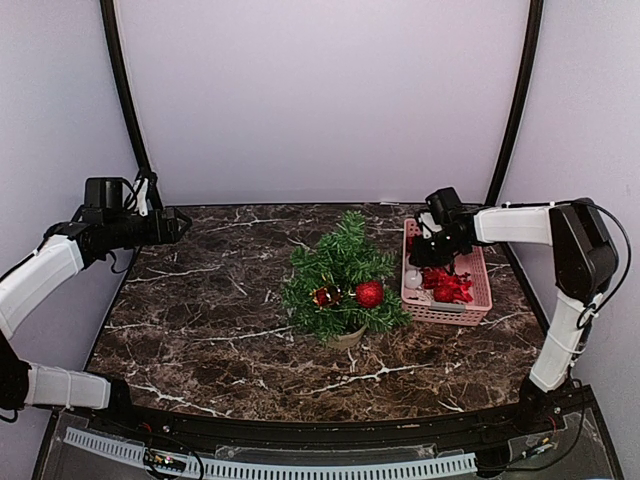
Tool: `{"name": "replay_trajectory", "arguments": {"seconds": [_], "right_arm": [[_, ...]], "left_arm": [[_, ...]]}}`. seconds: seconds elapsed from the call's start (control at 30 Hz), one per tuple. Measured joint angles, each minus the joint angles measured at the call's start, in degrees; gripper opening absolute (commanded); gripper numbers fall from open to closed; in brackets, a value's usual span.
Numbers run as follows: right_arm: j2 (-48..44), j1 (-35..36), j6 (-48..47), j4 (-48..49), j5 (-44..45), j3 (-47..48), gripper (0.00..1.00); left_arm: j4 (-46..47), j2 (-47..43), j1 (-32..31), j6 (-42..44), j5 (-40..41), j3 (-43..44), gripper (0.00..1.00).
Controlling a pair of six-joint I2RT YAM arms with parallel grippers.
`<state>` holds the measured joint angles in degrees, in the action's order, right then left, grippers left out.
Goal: Decorate the small christmas tree
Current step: Pick up the ornament ball from the bin.
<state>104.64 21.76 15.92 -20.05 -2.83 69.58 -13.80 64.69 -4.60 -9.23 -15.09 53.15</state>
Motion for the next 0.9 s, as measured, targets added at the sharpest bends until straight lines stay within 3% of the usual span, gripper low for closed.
{"name": "replay_trajectory", "arguments": {"seconds": [0.33,0.47,0.7,0.9], "right_arm": [[0.0,0.3,1.2,0.8,0.2,-1.2,0.11],[0.0,0.5,1.4,0.8,0.2,-1.6,0.00],[-1.5,0.5,1.9,1.2,0.8,-2.5,0.00],[-8.3,0.5,1.8,0.2,3.6,-2.8,0.00]], "left_arm": [[0.0,0.0,0.0,-0.2,-0.2,-0.1,0.96],[0.0,-0.2,0.0,-0.2,-0.3,-0.1,0.95],[0.0,-0.9,0.0,-0.3,-0.3,-0.2,0.95],[0.5,-2.0,0.0,-0.4,-0.4,-1.4,0.95]]}}
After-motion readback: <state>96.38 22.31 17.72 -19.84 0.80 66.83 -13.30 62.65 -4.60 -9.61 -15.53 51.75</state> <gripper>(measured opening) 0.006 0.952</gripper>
